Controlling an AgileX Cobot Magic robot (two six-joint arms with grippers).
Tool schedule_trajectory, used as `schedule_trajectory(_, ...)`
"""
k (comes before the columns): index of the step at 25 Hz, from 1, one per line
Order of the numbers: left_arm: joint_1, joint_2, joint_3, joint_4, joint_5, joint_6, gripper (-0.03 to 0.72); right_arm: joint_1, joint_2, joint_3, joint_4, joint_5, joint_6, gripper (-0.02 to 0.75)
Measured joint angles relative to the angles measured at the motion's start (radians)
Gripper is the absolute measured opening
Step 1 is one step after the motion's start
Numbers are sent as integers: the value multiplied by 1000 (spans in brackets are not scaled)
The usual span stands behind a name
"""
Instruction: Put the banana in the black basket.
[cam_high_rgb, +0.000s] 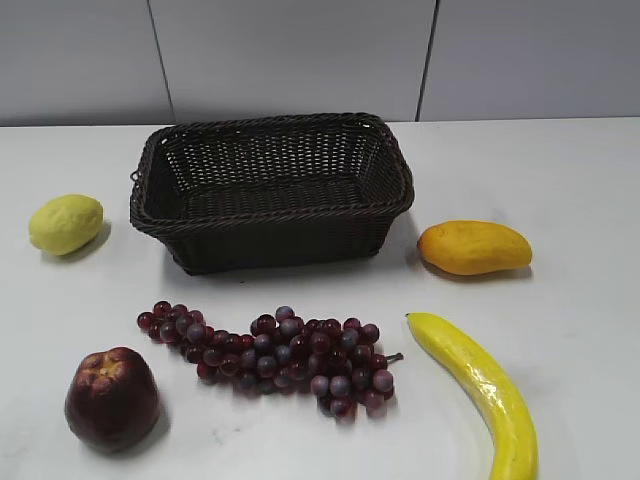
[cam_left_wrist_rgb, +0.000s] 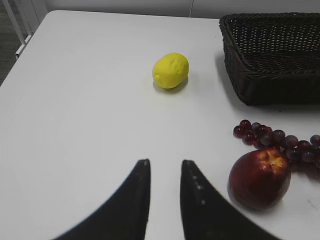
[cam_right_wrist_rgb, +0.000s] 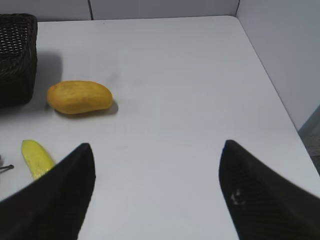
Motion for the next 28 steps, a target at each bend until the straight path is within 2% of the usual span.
schedule_trajectory(5,0,0,0,0,0,0,202,0,212,-1,42,-103,3,594)
schedule_trajectory(14,0,0,0,0,0,0,202,0,661,-3,93,-89,-32,593)
schedule_trajectory(19,0,0,0,0,0,0,202,14,864,-27,180,-90,-96,593)
schedule_trajectory(23,0,0,0,0,0,0,202,112,970,-64,204,-118,-102,593)
schedule_trajectory(28,0,0,0,0,0,0,202,313,1085,-110,217,-169,-40,593)
